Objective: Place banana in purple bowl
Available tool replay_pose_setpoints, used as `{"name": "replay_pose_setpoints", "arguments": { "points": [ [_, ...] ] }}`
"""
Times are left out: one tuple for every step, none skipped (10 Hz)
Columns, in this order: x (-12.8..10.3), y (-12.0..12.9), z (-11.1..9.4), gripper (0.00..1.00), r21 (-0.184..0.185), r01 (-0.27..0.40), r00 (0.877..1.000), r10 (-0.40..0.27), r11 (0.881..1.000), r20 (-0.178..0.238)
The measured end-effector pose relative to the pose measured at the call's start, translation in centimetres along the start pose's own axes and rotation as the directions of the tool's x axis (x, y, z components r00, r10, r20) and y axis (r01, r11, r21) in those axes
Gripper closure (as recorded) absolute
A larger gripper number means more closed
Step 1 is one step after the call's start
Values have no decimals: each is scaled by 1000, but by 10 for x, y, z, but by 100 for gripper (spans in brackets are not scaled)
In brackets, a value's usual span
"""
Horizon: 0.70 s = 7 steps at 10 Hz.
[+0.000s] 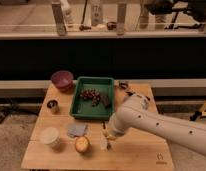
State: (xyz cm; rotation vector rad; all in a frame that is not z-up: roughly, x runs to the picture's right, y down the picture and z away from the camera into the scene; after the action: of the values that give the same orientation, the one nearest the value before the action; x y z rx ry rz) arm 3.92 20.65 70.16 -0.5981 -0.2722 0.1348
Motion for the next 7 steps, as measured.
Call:
{"name": "replay_pose_setpoints", "arguments": {
  "points": [
    [-3,0,0,97,2,-1,1000,1,1000,2],
    [-7,-1,0,97,5,-3,1000,3,1000,6],
    [-8,-2,0,97,8,-6,1000,5,1000,8],
    [-11,-4,-1,97,11,-9,1000,9,1000,11],
    [-14,-4,-1,97,15,-13,1000,13,1000,15],
    [-17,-5,-1,97,18,-14,1000,13,1000,18],
    [-20,-5,-1,97,20,-14,1000,14,1000,22]
  ]
}}
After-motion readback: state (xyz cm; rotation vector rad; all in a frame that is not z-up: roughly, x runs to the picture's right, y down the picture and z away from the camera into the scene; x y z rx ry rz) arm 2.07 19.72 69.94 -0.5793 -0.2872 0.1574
